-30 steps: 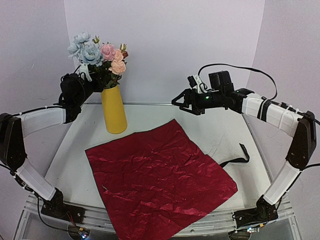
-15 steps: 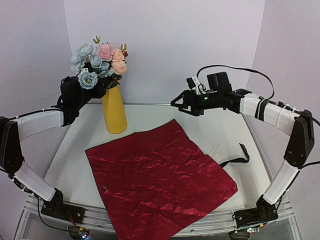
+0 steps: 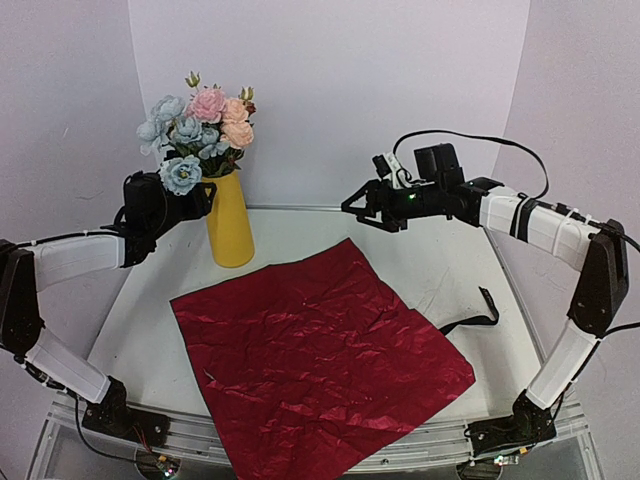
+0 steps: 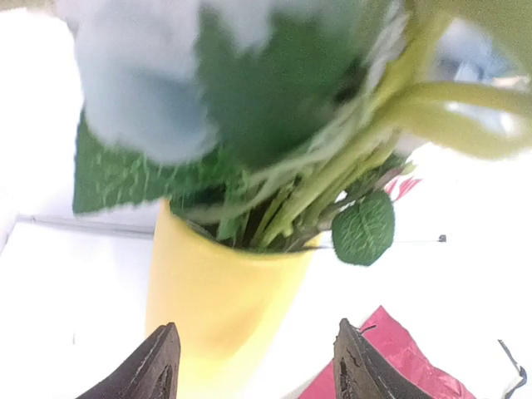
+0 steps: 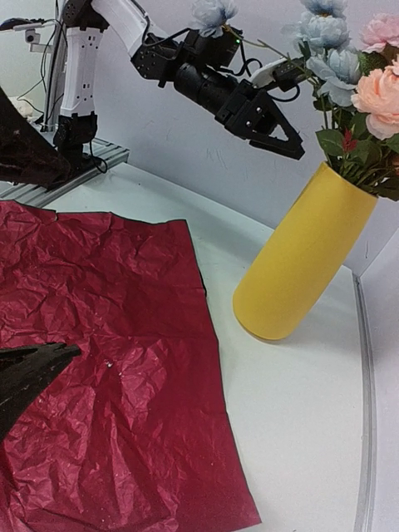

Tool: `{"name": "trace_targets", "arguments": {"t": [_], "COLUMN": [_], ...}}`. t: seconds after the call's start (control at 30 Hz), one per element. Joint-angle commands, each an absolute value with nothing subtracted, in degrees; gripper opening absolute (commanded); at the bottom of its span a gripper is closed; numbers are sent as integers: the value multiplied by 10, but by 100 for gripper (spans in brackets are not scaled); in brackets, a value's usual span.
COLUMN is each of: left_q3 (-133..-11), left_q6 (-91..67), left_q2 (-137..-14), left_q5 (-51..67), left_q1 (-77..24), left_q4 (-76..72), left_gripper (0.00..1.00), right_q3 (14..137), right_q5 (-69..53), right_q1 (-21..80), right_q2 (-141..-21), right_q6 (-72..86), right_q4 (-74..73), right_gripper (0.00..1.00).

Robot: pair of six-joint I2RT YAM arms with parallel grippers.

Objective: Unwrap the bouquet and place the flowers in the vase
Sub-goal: Insert the fake flower into the vase.

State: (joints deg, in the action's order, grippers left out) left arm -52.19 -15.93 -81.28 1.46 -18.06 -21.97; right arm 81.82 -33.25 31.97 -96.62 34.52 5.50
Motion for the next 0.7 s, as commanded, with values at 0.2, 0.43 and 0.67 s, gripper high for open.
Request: {"name": "trace_targets", "arguments": {"t": [0.2, 0.43, 0.67], "left_q3": [-516, -500, -499], "left_q6": [-203, -232, -247], "left_q2": [-790, -772, -749], "left_q5": [29, 21, -34], "left_q1": [-181, -180, -181], "left_q4": [-175, -155, -42], "left_gripper": [72, 89, 96], "right_q3": [823, 818, 789], "right_q5": [-350, -353, -315], "right_q1": [312, 307, 296], "right_q2": [-959, -955, -922], "right_q6": [342, 336, 332], "right_q4": [60, 60, 56], "right_gripper": [66, 66, 82]}}
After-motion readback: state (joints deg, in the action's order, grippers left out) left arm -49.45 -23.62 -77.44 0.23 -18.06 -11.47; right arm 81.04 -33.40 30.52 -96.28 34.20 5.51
